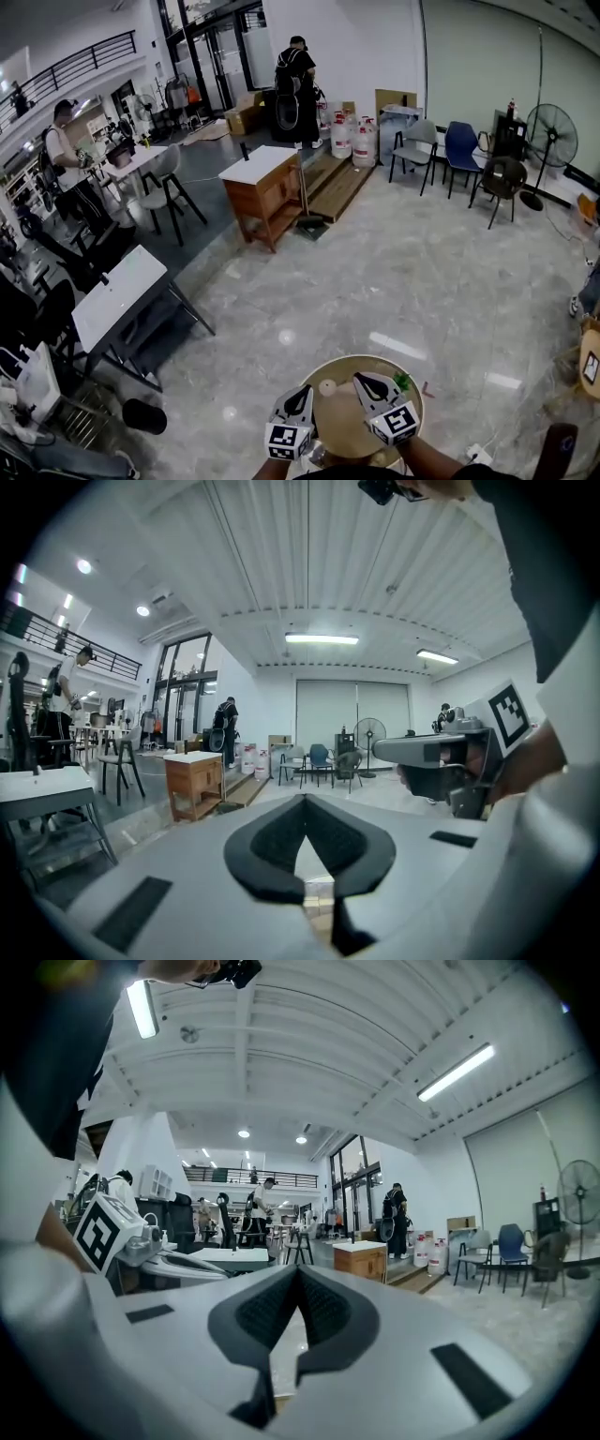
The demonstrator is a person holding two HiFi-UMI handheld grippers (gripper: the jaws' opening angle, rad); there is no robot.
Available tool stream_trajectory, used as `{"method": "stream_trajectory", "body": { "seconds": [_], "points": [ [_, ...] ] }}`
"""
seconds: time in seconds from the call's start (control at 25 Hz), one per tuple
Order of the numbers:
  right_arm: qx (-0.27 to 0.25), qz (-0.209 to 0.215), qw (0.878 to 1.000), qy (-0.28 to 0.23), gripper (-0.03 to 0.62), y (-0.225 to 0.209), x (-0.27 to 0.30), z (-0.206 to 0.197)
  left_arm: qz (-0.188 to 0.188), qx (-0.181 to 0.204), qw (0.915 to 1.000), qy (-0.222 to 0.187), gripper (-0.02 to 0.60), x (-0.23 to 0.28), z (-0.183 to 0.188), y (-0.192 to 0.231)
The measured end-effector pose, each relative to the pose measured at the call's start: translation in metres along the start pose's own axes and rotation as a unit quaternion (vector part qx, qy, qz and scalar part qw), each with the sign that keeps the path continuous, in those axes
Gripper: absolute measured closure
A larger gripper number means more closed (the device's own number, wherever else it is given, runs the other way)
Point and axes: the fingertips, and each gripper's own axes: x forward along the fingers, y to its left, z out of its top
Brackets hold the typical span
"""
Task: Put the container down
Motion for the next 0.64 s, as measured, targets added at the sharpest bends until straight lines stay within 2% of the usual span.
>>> {"method": "stream_trajectory", "body": {
  "seconds": [0.4,0.64],
  "points": [
    [-0.001,0.007,1.000,-0.018,0.595,-0.003,0.002,0.007,0.013,-0.020,0.9997,0.004,0.589,0.001,0.001,0.004],
    [0.017,0.014,0.999,-0.026,0.595,0.000,0.005,0.015,0.036,-0.026,0.9990,0.002,0.589,-0.004,0.007,0.017]
  ]
}}
